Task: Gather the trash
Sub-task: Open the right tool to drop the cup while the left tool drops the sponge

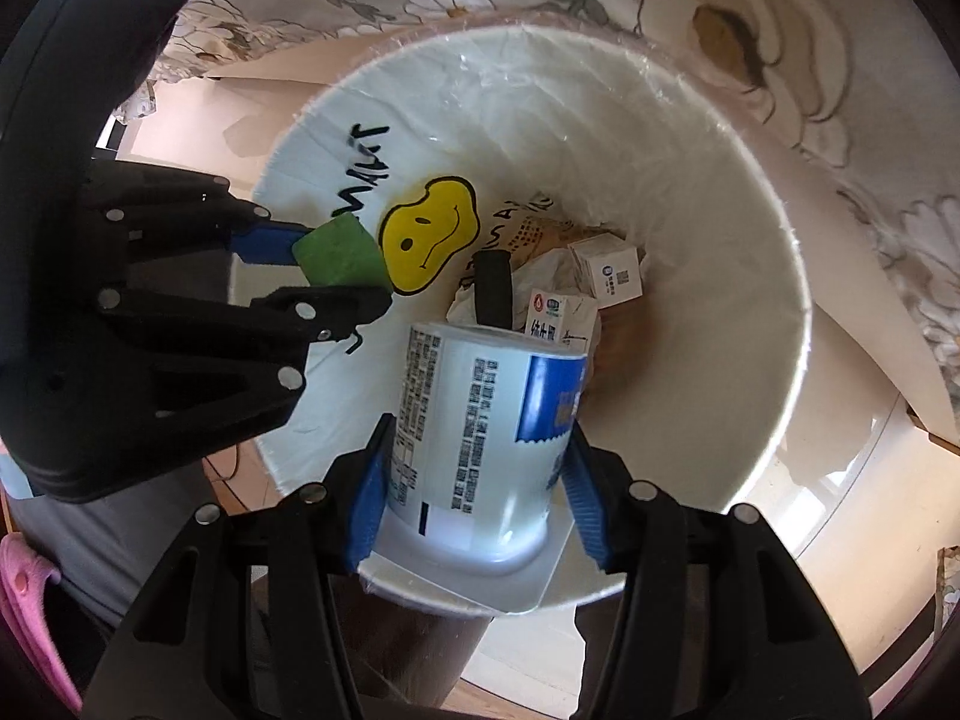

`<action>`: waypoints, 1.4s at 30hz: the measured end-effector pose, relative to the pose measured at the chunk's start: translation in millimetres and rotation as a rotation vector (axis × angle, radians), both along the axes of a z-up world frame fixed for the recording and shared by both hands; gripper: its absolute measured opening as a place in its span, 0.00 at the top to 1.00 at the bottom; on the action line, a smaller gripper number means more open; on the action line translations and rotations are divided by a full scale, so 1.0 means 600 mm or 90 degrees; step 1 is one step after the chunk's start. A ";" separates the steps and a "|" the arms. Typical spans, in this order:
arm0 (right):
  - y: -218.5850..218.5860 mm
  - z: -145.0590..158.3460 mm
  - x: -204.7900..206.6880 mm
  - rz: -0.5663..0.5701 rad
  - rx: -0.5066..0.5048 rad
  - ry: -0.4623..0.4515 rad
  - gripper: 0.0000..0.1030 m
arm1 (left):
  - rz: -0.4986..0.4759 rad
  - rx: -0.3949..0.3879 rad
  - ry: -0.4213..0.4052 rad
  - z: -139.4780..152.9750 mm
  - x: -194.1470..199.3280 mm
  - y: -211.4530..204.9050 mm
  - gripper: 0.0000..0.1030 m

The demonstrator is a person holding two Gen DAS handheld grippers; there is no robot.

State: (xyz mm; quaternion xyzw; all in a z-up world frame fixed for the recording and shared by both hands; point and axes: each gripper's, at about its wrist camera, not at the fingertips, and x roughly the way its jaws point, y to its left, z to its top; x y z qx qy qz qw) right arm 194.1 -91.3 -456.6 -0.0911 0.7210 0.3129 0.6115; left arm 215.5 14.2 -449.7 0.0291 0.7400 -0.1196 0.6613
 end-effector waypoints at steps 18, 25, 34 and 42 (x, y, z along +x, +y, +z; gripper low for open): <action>-0.001 -0.030 0.016 -0.013 0.001 -0.002 0.42 | 0.007 0.008 0.015 -0.033 0.021 -0.005 0.47; 0.005 -0.024 0.010 -0.006 0.005 -0.001 0.42 | 0.003 0.009 0.019 -0.025 0.017 -0.010 0.47; 0.003 -0.008 0.001 -0.003 0.008 -0.015 0.42 | -0.004 0.020 0.005 -0.010 0.003 -0.011 0.47; 0.000 0.033 -0.016 0.004 0.008 -0.040 0.42 | -0.015 0.030 -0.027 0.040 -0.013 -0.014 0.47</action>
